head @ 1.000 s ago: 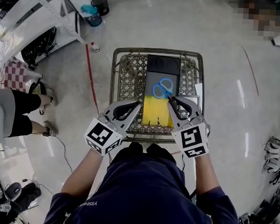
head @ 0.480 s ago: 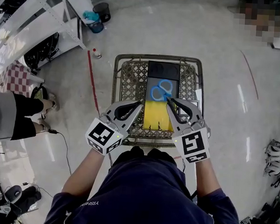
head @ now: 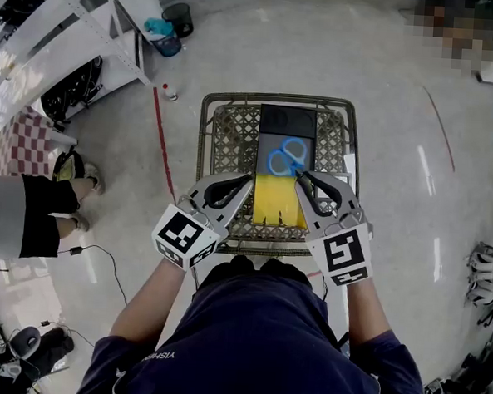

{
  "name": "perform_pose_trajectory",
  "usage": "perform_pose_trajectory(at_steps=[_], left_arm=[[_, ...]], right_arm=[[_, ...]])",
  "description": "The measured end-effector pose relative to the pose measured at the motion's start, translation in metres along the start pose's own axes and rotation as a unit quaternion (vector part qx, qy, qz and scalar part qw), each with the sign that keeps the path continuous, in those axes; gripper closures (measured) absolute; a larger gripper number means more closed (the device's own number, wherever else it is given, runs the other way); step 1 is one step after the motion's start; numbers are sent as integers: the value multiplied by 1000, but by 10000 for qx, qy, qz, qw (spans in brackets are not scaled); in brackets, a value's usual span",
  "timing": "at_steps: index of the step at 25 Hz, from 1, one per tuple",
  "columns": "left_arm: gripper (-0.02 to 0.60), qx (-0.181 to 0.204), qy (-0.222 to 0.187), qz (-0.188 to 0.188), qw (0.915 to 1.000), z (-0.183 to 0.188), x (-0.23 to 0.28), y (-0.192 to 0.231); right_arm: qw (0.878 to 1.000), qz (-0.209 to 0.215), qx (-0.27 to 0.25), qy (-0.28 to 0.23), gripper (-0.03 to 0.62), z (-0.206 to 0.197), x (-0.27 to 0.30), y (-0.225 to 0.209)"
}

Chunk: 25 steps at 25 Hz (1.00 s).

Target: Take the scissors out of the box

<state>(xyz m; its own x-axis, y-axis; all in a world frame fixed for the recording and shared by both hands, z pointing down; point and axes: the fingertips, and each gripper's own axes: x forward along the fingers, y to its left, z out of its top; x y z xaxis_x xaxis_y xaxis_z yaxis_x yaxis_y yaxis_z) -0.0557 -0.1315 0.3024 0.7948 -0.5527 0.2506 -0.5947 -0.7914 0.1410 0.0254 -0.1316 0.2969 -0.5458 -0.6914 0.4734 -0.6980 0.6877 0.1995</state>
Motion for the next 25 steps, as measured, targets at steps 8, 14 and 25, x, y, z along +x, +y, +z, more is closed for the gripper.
perform_pose_trajectory(at_steps=[8, 14, 25], left_arm=[[558, -44, 19, 9, 10000, -6, 0, 0], [558, -76, 34, 16, 10000, -8, -1, -2], [558, -92, 39, 9, 10000, -10, 0, 1]], right_arm=[[10000, -8, 25, 68, 520, -9, 2, 0], [9999, 1, 23, 122, 520, -12, 0, 2], [9999, 26, 61, 135, 520, -14, 5, 2]])
